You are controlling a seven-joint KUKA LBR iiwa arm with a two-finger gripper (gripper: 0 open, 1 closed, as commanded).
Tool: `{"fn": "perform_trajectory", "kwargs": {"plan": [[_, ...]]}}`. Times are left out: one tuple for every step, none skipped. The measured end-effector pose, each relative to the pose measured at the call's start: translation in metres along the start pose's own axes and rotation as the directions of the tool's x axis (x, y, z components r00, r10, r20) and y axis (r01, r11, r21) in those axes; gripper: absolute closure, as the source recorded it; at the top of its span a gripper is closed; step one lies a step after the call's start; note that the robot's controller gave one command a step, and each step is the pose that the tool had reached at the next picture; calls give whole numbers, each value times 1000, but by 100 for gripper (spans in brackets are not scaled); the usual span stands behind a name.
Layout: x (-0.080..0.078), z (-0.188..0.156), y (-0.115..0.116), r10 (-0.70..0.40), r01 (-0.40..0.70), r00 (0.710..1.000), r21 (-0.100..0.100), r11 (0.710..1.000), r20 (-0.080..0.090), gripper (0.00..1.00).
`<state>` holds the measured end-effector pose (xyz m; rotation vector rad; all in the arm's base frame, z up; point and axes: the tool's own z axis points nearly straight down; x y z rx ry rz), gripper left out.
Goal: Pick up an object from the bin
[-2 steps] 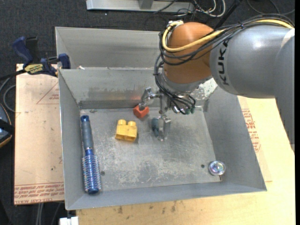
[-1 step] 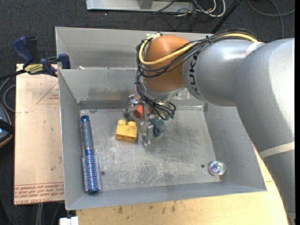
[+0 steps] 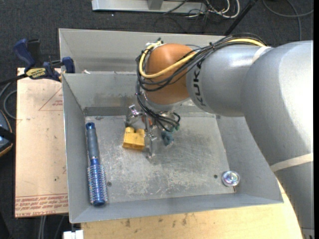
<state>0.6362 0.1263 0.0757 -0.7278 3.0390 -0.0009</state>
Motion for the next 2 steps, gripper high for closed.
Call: {"fn": "perform_trajectory", "kwargs": {"plan": [[-2,-2,1,1,-1,1000,-2,1000,7,100],[-15,-154,16,-3,3,1000,-2,1000,-2,100]]}}
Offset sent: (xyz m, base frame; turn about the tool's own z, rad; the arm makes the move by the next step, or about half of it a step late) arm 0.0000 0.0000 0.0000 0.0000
